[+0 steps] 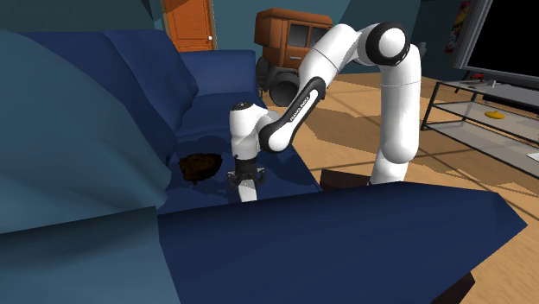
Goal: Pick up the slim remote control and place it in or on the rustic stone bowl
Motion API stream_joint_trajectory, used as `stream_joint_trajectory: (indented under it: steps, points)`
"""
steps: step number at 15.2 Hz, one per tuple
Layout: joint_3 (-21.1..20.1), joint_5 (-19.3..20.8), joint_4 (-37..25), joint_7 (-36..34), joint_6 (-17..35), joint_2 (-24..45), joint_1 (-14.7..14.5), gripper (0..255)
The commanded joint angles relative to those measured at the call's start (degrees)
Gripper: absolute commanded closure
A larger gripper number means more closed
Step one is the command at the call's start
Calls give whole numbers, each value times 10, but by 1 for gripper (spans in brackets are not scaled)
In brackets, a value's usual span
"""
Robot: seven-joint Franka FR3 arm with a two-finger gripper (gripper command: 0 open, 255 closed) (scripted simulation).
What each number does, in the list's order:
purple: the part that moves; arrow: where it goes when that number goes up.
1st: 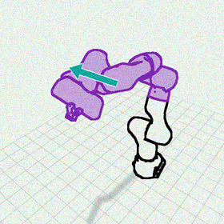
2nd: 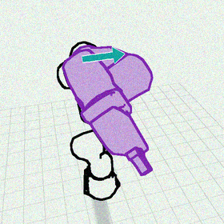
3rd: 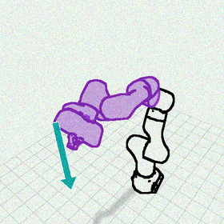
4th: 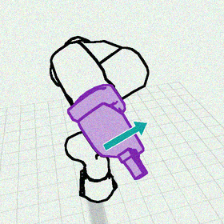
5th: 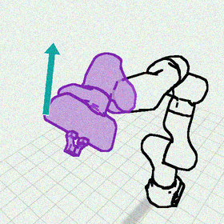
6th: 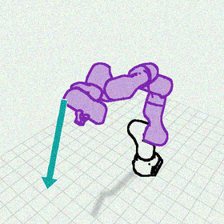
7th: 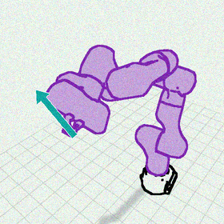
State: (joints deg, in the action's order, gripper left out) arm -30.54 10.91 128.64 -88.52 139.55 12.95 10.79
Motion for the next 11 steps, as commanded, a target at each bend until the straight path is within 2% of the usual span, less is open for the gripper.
stream_joint_trajectory:
  steps: [1,11]
  points:
    - [-5,-12,-1,8,-12,-13,4,255]
    - [-18,-62,-22,44,-81,-73,15,255]
